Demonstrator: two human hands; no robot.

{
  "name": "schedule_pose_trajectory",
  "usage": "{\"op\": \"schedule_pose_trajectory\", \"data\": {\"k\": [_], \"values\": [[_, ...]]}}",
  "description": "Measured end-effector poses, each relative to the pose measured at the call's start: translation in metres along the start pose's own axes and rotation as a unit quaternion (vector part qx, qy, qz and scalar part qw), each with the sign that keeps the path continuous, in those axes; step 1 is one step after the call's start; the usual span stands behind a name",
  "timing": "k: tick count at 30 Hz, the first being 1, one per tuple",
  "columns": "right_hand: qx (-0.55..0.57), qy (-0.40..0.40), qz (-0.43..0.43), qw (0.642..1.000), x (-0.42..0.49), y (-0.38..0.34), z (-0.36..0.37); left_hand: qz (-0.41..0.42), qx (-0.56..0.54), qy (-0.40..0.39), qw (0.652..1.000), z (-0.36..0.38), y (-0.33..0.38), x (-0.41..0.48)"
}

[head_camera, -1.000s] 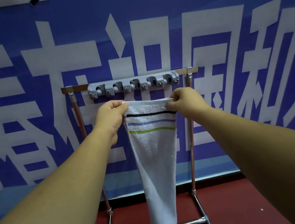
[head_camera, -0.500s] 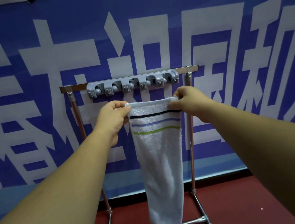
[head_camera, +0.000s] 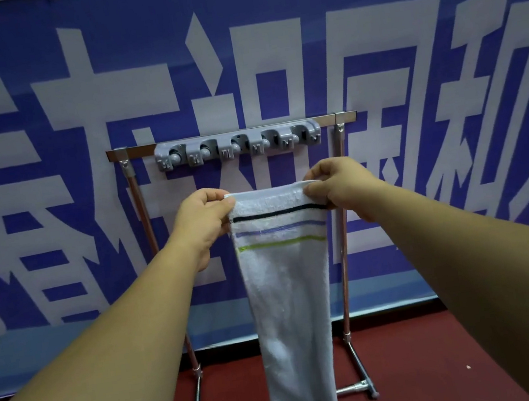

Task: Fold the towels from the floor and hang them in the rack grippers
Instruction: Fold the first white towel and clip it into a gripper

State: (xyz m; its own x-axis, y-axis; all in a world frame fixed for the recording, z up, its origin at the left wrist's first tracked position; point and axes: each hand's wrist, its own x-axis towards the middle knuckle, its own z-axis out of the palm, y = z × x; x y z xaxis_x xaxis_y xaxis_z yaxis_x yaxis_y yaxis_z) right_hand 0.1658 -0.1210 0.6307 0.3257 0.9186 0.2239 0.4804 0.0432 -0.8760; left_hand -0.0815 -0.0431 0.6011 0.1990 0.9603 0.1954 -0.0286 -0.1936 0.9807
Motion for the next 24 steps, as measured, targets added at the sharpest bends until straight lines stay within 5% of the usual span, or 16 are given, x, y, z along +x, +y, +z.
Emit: {"op": "schedule_pose_trajectory", "data": {"k": [15,24], "values": [[-0.192,0.025,-0.011,0.981,0.003,-0.003,0.005,-0.006,0.022,0.001,1.0,0.006,0.002,0.0],[-0.111,0.038,0.002,0.993,-0.002,-0.013,0.014,0.006,0.018,0.037,0.999,0.009,0.007,0.003]]}}
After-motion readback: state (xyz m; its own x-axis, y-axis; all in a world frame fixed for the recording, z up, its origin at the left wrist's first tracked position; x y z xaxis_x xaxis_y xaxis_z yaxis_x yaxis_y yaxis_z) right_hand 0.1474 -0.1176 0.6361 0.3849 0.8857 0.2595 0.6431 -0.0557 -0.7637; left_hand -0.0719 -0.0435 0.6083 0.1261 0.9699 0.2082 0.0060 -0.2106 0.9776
